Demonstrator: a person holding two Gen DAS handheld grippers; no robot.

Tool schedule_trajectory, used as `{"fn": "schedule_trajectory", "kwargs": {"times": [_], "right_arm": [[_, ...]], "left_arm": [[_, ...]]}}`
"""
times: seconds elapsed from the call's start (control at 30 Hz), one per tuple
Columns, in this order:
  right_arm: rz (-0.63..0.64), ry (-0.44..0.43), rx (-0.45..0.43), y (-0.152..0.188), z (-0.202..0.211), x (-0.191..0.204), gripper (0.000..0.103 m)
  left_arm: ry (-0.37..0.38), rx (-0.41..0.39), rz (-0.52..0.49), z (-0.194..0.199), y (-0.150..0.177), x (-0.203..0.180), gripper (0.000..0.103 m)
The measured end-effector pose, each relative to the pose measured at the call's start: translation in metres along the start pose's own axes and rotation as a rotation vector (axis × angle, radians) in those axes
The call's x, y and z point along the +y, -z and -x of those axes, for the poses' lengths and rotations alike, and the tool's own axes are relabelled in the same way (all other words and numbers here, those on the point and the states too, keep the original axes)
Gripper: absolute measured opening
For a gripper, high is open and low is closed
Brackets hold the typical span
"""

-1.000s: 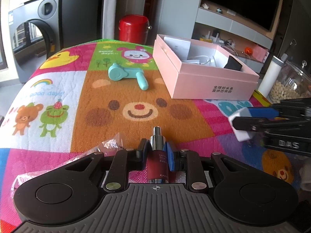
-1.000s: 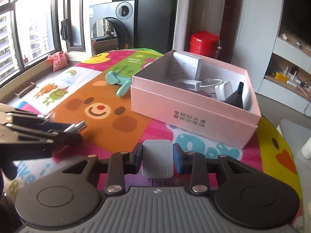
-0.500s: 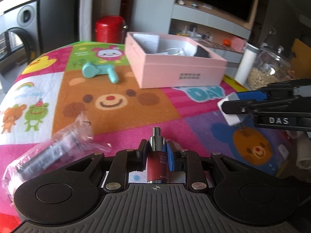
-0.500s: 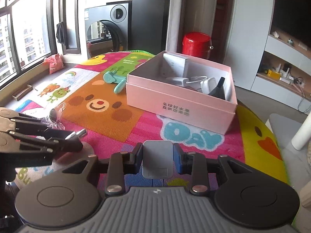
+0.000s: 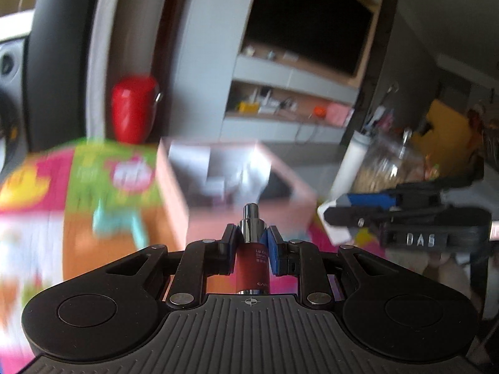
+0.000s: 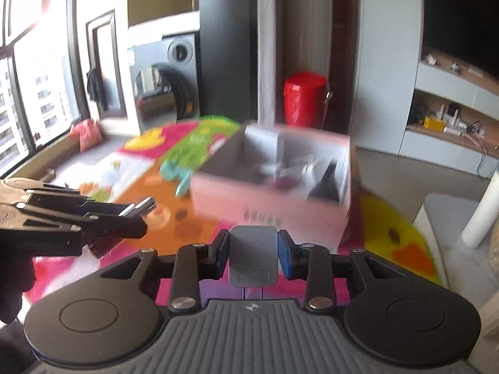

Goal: Organize rigid objects
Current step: 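Release the red bottle into the pink box with left while right releases charger, then grasp the bagged black cable with left tool while right grasps teal plastic part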

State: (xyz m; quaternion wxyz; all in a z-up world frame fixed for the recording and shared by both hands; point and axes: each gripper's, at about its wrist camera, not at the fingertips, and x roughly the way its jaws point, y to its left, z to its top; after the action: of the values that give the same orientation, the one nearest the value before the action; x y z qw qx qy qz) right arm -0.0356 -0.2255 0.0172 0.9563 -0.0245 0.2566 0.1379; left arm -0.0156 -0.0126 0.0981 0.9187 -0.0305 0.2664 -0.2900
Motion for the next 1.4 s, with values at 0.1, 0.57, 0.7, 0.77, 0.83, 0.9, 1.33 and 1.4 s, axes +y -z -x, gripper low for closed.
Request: {"fn": "schedule_trajectory", "kwargs": {"times": [0.1, 0.57, 0.7, 0.77, 0.83, 0.9, 1.33, 1.4], "right_arm": [[-0.012, 0.019, -0.096, -0.045, -0.001, -0.01, 0.032], [-0.046, 0.155, -0.014, -0.045, -0.069, -0.042, 0.057], [-0.025, 0.134, 0.077, -0.007, -0.073, -0.035, 0.057], [-0.029, 0.115, 0.108, 0.007, -0.073, -0.031, 0.057], [-0.038, 0.093, 0.133, 0.017, -0.073, -0.027, 0.057], [-0.046, 0.066, 0.15, 0.025, -0.071, -0.021, 0.057], [0.085, -0.077, 0.185, 0.016, -0.084, 0.051, 0.058], [0.129, -0.089, 0.17, 0.009, -0.084, 0.069, 0.058]], "left_arm": [[0.017, -0.083, 0.046, -0.017, -0.059, 0.01, 0.024], [0.079, 0.13, 0.262, -0.111, -0.045, 0.073, 0.024], [-0.019, 0.089, 0.24, -0.052, -0.029, 0.1, 0.024], [-0.067, 0.104, 0.22, -0.022, -0.014, 0.113, 0.024], [-0.105, 0.133, 0.217, 0.008, 0.005, 0.126, 0.024], [-0.123, 0.172, 0.199, 0.036, 0.026, 0.133, 0.024], [-0.307, 0.297, 0.006, 0.034, 0.093, 0.098, 0.035], [-0.335, 0.254, 0.036, 0.022, 0.092, 0.1, 0.031]]}}
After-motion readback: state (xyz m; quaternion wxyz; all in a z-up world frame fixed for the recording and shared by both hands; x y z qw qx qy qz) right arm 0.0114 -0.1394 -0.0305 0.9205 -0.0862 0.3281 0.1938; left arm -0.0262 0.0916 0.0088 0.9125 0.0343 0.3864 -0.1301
